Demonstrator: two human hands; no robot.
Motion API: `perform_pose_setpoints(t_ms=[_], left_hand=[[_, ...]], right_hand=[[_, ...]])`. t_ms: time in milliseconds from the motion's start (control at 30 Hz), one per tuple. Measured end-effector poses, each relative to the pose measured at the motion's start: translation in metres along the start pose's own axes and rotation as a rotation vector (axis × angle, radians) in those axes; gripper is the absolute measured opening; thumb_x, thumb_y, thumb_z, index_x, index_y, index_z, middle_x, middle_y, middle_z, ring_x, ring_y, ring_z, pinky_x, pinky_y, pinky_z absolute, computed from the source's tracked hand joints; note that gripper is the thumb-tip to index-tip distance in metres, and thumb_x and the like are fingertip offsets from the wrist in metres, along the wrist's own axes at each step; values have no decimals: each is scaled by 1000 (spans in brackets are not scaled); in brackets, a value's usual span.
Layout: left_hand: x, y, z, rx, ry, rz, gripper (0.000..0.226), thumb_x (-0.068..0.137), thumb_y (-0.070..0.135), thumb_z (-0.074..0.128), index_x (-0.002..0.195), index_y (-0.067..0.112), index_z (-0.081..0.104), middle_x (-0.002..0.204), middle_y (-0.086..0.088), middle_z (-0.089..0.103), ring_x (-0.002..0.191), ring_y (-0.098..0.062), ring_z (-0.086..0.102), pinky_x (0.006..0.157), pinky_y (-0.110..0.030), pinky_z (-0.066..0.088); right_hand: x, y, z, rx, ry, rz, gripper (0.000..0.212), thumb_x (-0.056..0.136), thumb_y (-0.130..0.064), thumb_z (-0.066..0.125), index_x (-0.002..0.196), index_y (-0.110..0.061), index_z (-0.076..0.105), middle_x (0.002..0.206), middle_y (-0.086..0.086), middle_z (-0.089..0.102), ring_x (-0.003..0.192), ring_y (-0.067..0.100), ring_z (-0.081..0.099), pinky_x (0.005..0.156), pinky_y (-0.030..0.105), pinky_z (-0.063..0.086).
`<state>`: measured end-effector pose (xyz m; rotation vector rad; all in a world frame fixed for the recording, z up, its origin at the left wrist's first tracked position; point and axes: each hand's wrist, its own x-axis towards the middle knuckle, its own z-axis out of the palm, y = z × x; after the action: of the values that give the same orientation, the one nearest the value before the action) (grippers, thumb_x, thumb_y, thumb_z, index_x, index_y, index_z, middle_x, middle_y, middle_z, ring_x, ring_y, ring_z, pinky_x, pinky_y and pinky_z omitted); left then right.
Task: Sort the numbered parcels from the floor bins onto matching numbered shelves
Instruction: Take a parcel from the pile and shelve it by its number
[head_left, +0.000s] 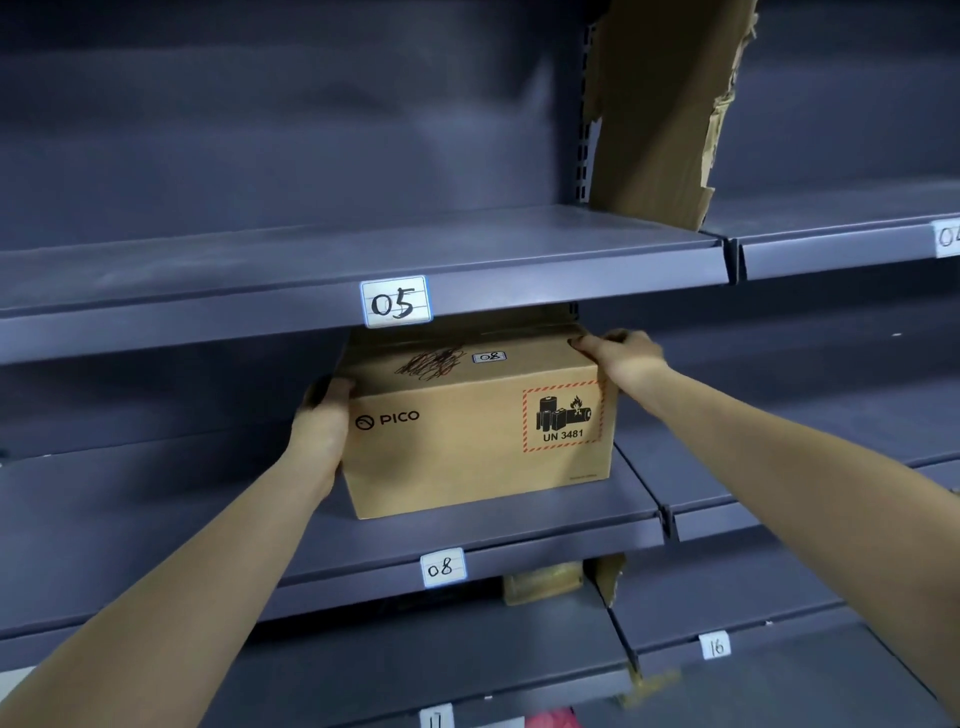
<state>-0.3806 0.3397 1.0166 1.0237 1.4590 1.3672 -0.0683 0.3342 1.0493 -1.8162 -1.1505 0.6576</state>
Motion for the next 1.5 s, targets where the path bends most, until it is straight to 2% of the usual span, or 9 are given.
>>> perform_pose_setpoints(t_ms=[100,267,400,500,667,933,1200,1367,1500], left_hand=[[-8,7,-7,41,20,0,47,93,44,54,128,12,56,97,-5,62,81,-21,57,66,-31,46],[-24,19,-21,87,22,4,65,83,48,62,133,7,50,120,-8,61,109,-27,58,101,-43,46],[-53,25,-17,288,23,128,49,88,35,50,128,7,56,118,-10,63,107,-28,58,82,-33,45],[-83,28,-7,400,5,224,47,92,29,47,134,8,50,130,-8,54,115,-28,52,93,-35,44],[-141,23,31,623,-301,351,40,96,27,48,134,17,52,135,-3,53,111,-22,50,83,-23,33],[-213,38,121,578,-621,571,34,96,23,52,128,15,58,125,0,59,106,-14,53,88,-23,39],[-288,48,230,656,-859,754,33,94,25,51,126,18,59,124,2,61,113,-16,55,87,-22,37],[-353,60,309,632,-986,848,33,94,26,49,125,19,58,118,4,59,90,-13,57,66,-18,41],[-419,57,381,622,-1077,882,29,95,25,50,122,19,60,110,1,61,95,-17,57,76,-24,40]], right_hand=[[-11,-3,-7,-80,22,-42,45,93,-46,58,123,-12,59,99,7,63,85,24,63,81,36,54],[-39,0,-23,-43,-27,-104,37,91,-36,63,117,-10,64,110,10,67,94,25,66,82,38,59],[-70,-5,-36,-62,-55,-142,37,91,-31,64,123,-12,61,114,11,66,103,27,65,84,38,58],[-94,-7,-48,-72,-46,-177,38,91,-33,65,122,-14,60,114,8,65,104,26,65,86,39,58],[-133,6,-68,-150,-40,-233,35,90,-36,64,120,-19,61,115,4,66,104,22,64,93,38,54],[-184,54,-149,-253,112,-227,34,94,-33,60,124,-18,58,105,-2,64,94,17,61,71,20,43],[-219,120,-269,-350,274,-121,41,94,-35,59,131,-18,55,126,1,60,110,20,61,92,34,51],[-242,163,-358,-460,310,-60,47,93,-33,59,136,-17,49,134,4,55,108,21,60,94,34,48],[-259,205,-435,-567,343,-25,49,92,-35,61,137,-18,48,135,2,57,115,18,56,95,31,45]])
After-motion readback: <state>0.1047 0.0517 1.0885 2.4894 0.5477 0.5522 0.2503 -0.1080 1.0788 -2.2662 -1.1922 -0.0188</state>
